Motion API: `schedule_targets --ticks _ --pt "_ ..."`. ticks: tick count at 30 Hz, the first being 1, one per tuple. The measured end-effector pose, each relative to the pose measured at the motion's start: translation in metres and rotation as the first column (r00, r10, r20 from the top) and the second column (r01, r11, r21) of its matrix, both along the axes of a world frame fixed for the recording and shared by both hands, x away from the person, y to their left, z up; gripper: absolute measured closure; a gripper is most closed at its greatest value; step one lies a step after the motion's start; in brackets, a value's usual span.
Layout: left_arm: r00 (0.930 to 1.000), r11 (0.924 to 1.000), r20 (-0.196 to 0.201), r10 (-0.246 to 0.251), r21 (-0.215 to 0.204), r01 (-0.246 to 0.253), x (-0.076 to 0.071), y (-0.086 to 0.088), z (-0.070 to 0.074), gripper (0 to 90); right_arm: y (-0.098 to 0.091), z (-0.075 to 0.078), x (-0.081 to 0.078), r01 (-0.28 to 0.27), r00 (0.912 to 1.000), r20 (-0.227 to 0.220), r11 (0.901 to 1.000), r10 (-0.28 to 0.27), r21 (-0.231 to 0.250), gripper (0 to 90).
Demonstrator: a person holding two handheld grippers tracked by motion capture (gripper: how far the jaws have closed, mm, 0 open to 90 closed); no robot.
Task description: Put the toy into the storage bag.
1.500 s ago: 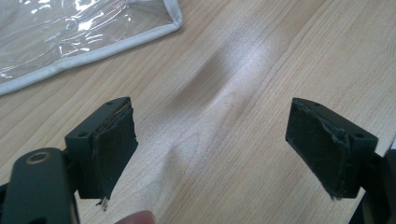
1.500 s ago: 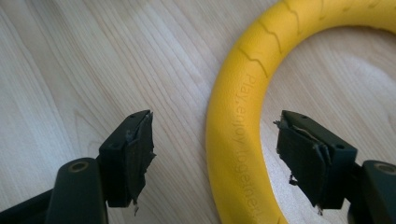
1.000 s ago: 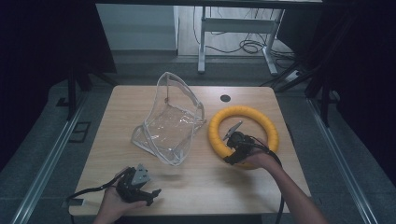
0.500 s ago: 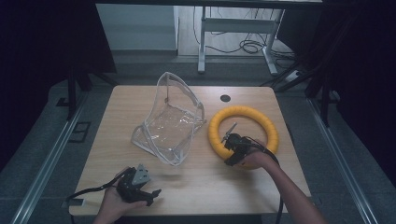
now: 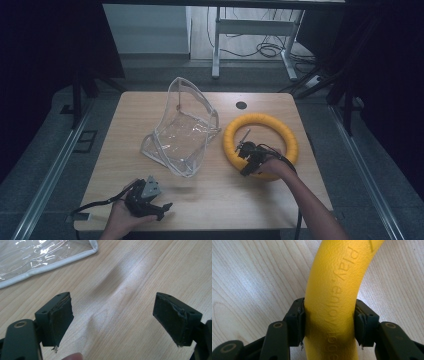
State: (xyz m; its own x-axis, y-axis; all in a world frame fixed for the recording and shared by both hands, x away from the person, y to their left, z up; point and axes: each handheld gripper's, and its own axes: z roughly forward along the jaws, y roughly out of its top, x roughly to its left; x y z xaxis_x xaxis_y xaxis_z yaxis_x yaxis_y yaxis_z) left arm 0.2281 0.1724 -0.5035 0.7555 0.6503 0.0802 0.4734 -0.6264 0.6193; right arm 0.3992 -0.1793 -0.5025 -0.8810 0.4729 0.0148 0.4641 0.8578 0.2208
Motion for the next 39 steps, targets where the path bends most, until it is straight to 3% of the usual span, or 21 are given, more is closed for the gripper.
schedule_targets --ticks 2,8,14,27,36,39 --pt "1.0000 1.0000 0.000 0.000 0.001 0.000 0.000 0.000 0.000 16.1 0.002 0.001 0.001 -0.008 0.9999 -0.007 0.9996 0.008 -0.028 50.5" --pt "1.0000 1.0000 0.000 0.000 0.002 0.000 0.000 0.000 0.000 16.1 0.005 0.002 -0.001 -0.023 0.9996 0.014 0.9984 0.024 -0.052 51.0" --pt "1.0000 1.0000 0.000 0.002 0.001 -0.002 0.000 0.000 0.000 16.1 -0.002 0.017 -0.002 -0.019 0.9995 0.027 0.9998 0.019 0.004 51.2" --pt "1.0000 1.0000 -0.001 0.001 0.003 -0.001 0.001 -0.001 -0.001 16.2 -0.009 0.039 -0.007 0.014 0.9960 0.087 0.9991 -0.017 0.040 51.4" --pt "1.0000 1.0000 -0.002 0.001 0.002 -0.001 0.001 -0.001 -0.002 16.2 -0.012 0.064 -0.013 0.010 0.9888 0.147 0.9938 -0.027 0.110 51.3" --pt "1.0000 1.0000 -0.002 0.000 0.002 0.000 0.001 -0.001 -0.002 16.2 -0.013 0.076 -0.016 0.008 0.9821 0.185 0.9890 -0.035 0.148 51.3"
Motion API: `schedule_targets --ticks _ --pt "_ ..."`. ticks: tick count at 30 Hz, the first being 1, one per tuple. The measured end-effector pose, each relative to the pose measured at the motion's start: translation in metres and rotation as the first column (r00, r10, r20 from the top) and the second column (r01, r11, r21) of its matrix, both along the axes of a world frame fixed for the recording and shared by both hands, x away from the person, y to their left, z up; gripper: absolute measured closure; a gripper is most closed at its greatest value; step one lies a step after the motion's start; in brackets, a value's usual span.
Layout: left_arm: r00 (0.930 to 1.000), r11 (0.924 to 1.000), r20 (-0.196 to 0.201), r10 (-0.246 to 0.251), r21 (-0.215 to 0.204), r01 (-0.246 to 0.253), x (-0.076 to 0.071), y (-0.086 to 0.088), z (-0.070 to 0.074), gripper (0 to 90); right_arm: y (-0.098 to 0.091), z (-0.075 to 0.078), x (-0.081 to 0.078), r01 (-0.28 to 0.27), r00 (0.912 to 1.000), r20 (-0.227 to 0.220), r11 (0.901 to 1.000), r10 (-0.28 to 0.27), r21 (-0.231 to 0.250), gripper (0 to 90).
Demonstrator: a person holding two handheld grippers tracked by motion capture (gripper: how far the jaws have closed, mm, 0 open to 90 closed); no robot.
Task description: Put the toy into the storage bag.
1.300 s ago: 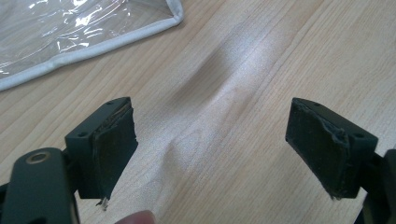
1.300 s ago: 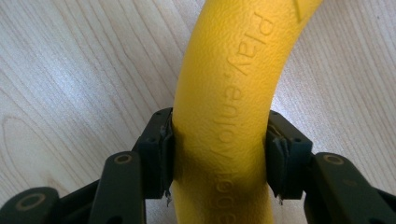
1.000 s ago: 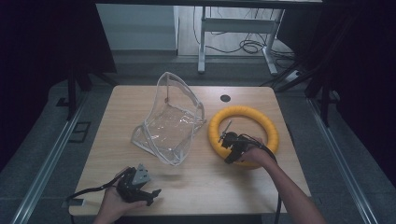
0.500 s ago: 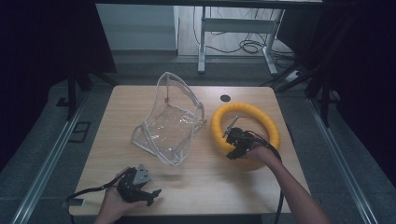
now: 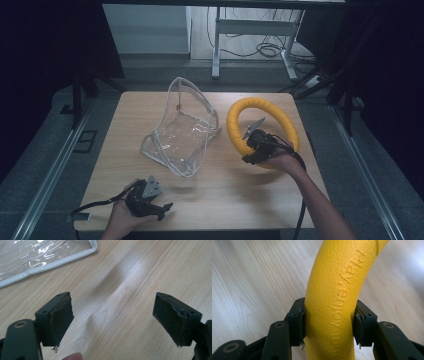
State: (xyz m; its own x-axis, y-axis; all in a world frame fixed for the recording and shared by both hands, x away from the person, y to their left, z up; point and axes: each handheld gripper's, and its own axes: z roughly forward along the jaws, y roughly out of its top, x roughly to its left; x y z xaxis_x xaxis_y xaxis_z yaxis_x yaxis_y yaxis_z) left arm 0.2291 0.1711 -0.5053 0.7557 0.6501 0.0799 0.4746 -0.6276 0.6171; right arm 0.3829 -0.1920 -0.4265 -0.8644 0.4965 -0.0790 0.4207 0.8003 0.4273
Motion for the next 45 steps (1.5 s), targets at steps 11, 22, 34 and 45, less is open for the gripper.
schedule_targets --ticks 11,22,34,45 --pt "1.0000 1.0000 -0.003 -0.001 0.002 0.001 0.000 -0.001 -0.001 16.2 -0.001 0.023 -0.009 0.012 0.9968 0.078 0.9964 -0.018 0.084 51.3" --pt "1.0000 1.0000 -0.002 0.000 0.004 0.000 0.000 -0.001 -0.001 16.2 -0.005 0.035 -0.011 0.018 0.9935 0.108 0.9886 -0.034 0.149 51.3" --pt "1.0000 1.0000 -0.002 -0.001 0.008 0.001 0.001 -0.001 -0.002 16.2 -0.005 0.054 -0.017 0.001 0.9801 0.192 0.9711 -0.048 0.239 51.2" --pt "1.0000 1.0000 -0.001 -0.003 0.009 0.003 0.001 -0.001 -0.002 16.2 -0.001 0.075 -0.027 -0.030 0.9626 0.264 0.9444 -0.061 0.327 51.1"
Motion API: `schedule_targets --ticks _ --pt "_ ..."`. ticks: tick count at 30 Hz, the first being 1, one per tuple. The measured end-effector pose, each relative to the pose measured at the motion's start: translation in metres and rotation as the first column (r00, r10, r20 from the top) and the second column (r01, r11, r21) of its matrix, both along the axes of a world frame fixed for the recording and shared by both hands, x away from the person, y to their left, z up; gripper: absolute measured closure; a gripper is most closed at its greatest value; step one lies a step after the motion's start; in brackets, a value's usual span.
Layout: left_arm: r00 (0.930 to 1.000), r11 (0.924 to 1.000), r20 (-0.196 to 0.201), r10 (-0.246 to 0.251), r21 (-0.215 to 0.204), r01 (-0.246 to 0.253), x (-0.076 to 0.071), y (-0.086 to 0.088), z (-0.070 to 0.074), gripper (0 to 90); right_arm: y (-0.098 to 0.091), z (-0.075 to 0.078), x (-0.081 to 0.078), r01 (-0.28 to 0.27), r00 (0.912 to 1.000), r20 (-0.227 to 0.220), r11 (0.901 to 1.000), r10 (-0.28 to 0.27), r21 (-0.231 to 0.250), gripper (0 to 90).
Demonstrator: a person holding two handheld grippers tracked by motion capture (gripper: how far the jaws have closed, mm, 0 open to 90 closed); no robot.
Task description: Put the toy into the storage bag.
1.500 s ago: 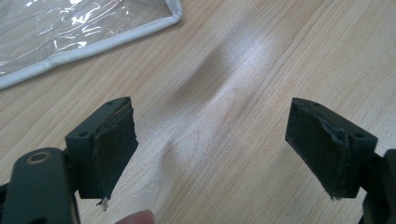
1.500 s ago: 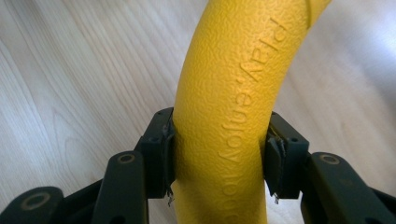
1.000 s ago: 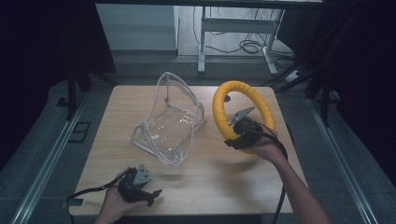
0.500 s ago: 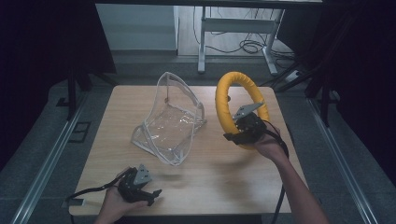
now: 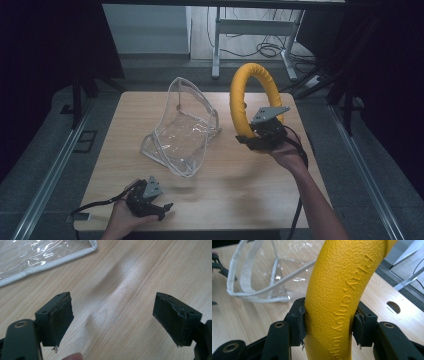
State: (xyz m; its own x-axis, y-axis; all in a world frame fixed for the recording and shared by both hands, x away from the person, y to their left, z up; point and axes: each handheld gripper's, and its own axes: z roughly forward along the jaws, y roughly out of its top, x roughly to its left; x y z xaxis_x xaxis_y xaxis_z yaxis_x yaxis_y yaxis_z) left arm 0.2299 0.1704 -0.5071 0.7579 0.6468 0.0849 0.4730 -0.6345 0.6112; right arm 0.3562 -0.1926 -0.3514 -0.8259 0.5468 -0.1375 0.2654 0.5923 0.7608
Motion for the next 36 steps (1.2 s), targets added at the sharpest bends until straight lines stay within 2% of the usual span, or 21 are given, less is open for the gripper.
schedule_targets --ticks 9,18,21,36 --pt "1.0000 1.0000 0.001 0.001 0.001 -0.001 0.000 0.000 0.000 16.2 0.007 0.003 0.000 -0.017 0.9999 0.005 0.9990 0.016 0.042 51.1" --pt "1.0000 1.0000 -0.004 0.003 0.000 -0.003 0.001 0.001 -0.001 16.2 0.011 0.006 -0.001 -0.019 0.9996 0.023 0.9936 0.017 0.111 51.0" --pt "1.0000 1.0000 -0.003 0.006 -0.003 -0.006 0.000 0.001 -0.001 16.2 0.011 0.008 -0.002 -0.018 0.9995 0.026 0.9889 0.014 0.148 51.0" --pt "1.0000 1.0000 -0.006 0.004 -0.001 -0.004 0.000 0.001 -0.001 16.2 0.019 0.010 -0.005 -0.032 0.9989 0.041 0.9781 0.024 0.206 50.8"
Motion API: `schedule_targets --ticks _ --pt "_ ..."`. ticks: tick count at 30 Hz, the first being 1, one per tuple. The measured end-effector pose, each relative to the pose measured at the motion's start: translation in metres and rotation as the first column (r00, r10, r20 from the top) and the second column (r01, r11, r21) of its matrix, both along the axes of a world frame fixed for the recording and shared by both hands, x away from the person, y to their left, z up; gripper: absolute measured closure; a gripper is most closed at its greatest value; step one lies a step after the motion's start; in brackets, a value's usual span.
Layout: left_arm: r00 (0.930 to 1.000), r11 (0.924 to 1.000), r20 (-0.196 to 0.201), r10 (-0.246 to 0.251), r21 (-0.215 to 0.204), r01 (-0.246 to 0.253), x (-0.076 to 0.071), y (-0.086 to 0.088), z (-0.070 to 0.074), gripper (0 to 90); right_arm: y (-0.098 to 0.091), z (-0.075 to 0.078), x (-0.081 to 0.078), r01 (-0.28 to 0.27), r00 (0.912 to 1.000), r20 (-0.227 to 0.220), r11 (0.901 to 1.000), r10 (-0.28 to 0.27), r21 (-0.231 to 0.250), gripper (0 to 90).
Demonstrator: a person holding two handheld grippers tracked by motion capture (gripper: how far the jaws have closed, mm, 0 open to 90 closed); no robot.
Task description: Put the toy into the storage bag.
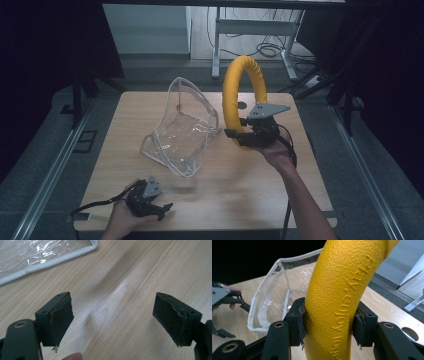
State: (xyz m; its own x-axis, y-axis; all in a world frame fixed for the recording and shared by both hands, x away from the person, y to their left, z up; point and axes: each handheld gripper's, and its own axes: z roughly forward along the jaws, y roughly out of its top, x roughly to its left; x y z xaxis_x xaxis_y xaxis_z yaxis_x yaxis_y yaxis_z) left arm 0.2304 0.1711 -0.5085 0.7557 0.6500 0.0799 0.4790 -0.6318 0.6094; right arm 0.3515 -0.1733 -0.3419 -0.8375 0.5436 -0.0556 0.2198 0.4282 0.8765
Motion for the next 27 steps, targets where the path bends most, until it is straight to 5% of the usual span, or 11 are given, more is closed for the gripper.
schedule_targets --ticks 27 --pt "1.0000 1.0000 -0.003 -0.002 0.001 0.002 0.0003 -0.0007 -0.0010 16.2 0.0096 0.0097 -0.0057 -0.011 0.9997 0.022 0.9952 0.009 0.098 50.6"
